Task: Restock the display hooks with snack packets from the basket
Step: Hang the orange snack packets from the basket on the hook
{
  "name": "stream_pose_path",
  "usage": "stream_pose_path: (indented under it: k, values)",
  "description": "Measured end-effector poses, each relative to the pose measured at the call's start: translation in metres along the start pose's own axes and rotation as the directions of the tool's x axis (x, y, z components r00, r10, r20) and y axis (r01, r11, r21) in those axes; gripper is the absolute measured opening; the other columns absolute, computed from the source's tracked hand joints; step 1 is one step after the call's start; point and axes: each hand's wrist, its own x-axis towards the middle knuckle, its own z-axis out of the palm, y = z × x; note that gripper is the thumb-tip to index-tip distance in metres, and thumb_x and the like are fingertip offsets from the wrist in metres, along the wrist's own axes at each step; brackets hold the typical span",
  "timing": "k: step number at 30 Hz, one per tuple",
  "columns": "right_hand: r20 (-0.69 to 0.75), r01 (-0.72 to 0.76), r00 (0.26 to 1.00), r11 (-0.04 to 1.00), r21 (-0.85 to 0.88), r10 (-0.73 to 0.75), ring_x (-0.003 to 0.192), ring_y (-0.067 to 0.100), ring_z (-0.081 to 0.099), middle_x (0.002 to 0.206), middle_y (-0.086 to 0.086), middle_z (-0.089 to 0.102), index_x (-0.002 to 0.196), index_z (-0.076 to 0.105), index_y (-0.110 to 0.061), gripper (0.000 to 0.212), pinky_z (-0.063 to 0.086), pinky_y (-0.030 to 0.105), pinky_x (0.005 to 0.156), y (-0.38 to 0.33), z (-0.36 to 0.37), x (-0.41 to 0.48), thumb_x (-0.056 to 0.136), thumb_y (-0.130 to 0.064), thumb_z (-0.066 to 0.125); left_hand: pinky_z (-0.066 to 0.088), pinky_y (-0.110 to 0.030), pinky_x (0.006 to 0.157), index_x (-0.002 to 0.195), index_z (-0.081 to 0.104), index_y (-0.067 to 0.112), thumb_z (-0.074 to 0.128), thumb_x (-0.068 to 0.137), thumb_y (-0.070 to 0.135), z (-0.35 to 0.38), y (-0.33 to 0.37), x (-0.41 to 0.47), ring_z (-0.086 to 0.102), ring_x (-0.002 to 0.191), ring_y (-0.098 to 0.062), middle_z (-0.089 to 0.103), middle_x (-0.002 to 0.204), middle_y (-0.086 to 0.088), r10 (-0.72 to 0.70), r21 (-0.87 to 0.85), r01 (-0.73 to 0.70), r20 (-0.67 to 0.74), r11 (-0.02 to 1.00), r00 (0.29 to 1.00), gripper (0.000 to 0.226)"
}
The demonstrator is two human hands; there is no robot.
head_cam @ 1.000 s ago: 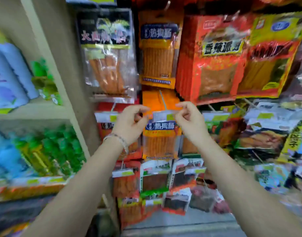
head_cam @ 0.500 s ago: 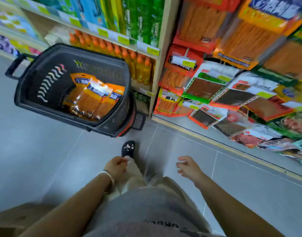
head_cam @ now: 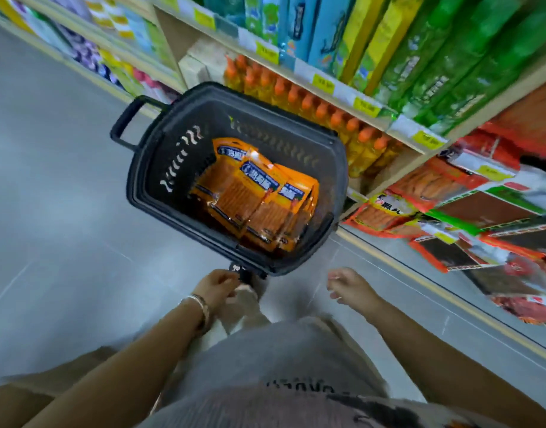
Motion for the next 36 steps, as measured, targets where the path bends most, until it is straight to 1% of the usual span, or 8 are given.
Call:
stream_pose_path:
  k: [6,12,16,18,26,31,34,36]
  values:
    - [-0.015,0.016,1.000,0.989,0.147,-0.013,0.070,0.011,0.057,0.091,0.000,0.060,0.111,0.051,-0.018,0.014,0.046,0.021,0.062,-0.107,0.023,0.064,0.097,-0.018,0.048,0.045,-0.023,0.063,0.104,0.059,0.014,0.046,0.096,0.010,-0.078,0.060,0.058,0.059,0.074,-0.010,0.062,0.092,-0.004,0.091,-0.001,-0.091,0.035,0.996,0.995,0.015]
    - [-0.020,-0.154,0.986,0.960,0.232,0.163,0.070,0.012,0.058,0.094,0.004,0.061,0.112,0.052,-0.019,0.017,0.046,0.023,0.063,-0.139,0.049,0.135,0.095,-0.020,0.051,0.048,-0.021,0.067,0.102,0.058,0.016,0.044,0.097,0.017,-0.104,0.104,0.124,0.062,0.076,-0.010,0.063,0.097,-0.002,0.068,-0.072,-0.066,0.029,0.995,0.997,0.014]
    - [-0.046,-0.251,0.959,0.912,0.326,0.280,0.099,0.023,0.060,0.114,0.012,0.059,0.125,0.047,-0.013,0.034,0.050,0.035,0.084,-0.128,0.063,0.194,0.093,-0.018,0.055,0.047,-0.042,0.094,0.108,0.058,0.009,0.051,0.094,0.017,-0.097,0.114,0.173,0.062,0.100,-0.028,0.063,0.114,-0.016,0.008,-0.089,-0.005,0.033,0.996,0.999,0.017]
    - [-0.083,-0.293,0.932,0.868,0.402,0.353,0.102,0.025,0.058,0.117,0.015,0.059,0.122,0.051,-0.011,0.031,0.048,0.039,0.090,-0.122,0.070,0.221,0.091,-0.013,0.055,0.044,-0.042,0.099,0.102,0.059,0.019,0.051,0.093,0.020,-0.089,0.110,0.192,0.062,0.101,-0.022,0.064,0.113,-0.010,-0.032,-0.068,0.035,0.047,0.997,0.998,0.011]
    - [-0.127,-0.308,0.816,0.610,0.730,0.564,0.073,0.016,0.060,0.090,0.002,0.063,0.124,0.054,-0.015,0.034,0.049,0.025,0.053,-0.105,0.091,0.288,0.090,-0.012,0.059,0.038,-0.040,0.106,0.107,0.060,0.020,0.050,0.095,0.024,-0.076,0.088,0.240,0.054,0.116,-0.022,0.060,0.122,-0.004,-0.146,-0.009,0.146,0.017,0.989,0.989,0.017]
    - [-0.326,-0.202,0.854,0.836,0.510,0.405,0.079,0.016,0.057,0.102,0.005,0.066,0.108,0.062,-0.016,0.022,0.043,0.022,0.068,-0.105,0.093,0.273,0.090,-0.029,0.062,0.043,-0.042,0.102,0.102,0.062,0.023,0.051,0.093,0.027,-0.079,0.086,0.243,0.059,0.107,-0.019,0.063,0.113,-0.002,-0.132,-0.034,0.132,0.000,0.991,0.991,0.015]
    - [-0.455,-0.015,0.863,0.910,0.415,0.222,0.080,0.016,0.059,0.093,0.002,0.063,0.102,0.058,-0.016,0.014,0.044,0.012,0.059,-0.113,0.089,0.240,0.097,-0.025,0.049,0.048,-0.037,0.095,0.088,0.060,0.028,0.051,0.092,0.025,-0.079,0.086,0.241,0.062,0.089,-0.011,0.065,0.100,0.003,-0.070,-0.093,0.069,-0.012,0.993,0.997,0.011]
    - [-0.523,0.083,0.841,0.924,0.372,0.135,0.084,0.014,0.059,0.094,0.000,0.062,0.099,0.051,-0.021,0.012,0.047,0.024,0.071,-0.115,0.084,0.218,0.100,-0.029,0.043,0.049,-0.035,0.093,0.091,0.060,0.025,0.050,0.094,0.023,-0.078,0.088,0.238,0.061,0.086,-0.009,0.065,0.102,0.001,-0.053,-0.114,0.054,0.006,0.992,0.999,0.011]
